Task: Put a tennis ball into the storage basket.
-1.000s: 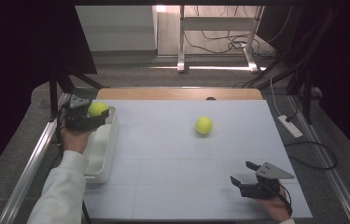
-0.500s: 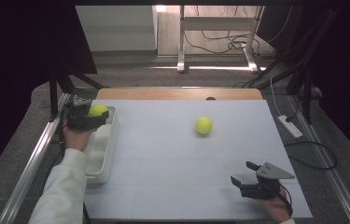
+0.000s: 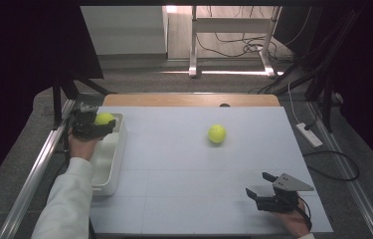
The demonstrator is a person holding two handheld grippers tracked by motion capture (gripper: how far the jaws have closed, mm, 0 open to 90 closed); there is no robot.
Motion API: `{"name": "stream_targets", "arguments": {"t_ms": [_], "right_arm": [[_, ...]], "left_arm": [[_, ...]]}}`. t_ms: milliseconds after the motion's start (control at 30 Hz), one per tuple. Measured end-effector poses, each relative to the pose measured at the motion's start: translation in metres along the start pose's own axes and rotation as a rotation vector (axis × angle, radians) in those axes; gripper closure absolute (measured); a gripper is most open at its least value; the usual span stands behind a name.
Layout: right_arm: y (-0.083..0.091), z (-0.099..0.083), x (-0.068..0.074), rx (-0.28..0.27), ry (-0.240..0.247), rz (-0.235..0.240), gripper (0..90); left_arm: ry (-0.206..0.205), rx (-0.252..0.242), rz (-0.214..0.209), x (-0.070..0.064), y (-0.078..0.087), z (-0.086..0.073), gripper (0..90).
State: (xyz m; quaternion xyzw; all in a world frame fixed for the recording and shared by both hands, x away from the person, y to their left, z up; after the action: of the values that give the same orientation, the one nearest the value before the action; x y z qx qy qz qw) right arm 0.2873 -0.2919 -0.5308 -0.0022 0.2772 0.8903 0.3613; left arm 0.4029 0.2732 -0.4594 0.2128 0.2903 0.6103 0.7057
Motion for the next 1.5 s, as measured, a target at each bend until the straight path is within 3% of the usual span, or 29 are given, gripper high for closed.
{"name": "stream_targets", "arguments": {"t_ms": [100,667,1367,1500], "right_arm": [[0.000,0.000,0.000,-0.001,0.000,-0.001,14.7],[0.000,-0.001,0.000,0.000,-0.001,0.002,14.7],[0.000,-0.001,0.000,0.000,-0.001,0.005,14.6],[0.000,-0.001,0.000,-0.001,-0.002,0.004,14.7]], "left_arm": [[-0.017,0.026,0.011,0.000,-0.004,-0.001,26.7],[-0.025,0.087,0.017,-0.001,-0.015,-0.003,26.6],[-0.034,0.081,0.016,-0.005,-0.016,-0.001,26.4],[-0.027,0.056,0.028,-0.004,-0.014,0.000,24.1]]}}
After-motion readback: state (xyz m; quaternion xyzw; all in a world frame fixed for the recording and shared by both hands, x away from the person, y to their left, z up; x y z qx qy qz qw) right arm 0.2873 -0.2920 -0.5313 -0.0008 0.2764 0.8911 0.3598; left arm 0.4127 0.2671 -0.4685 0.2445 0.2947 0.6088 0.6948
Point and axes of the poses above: each handheld gripper's, and its own axes: y roughly backward along the jaws, z roughly out of its top, x roughly to its left, the point moved 3 cm from there along -y, roughly forward along the jaws, and after that the axes turned 11 degrees about y, right-handed, at the moved point
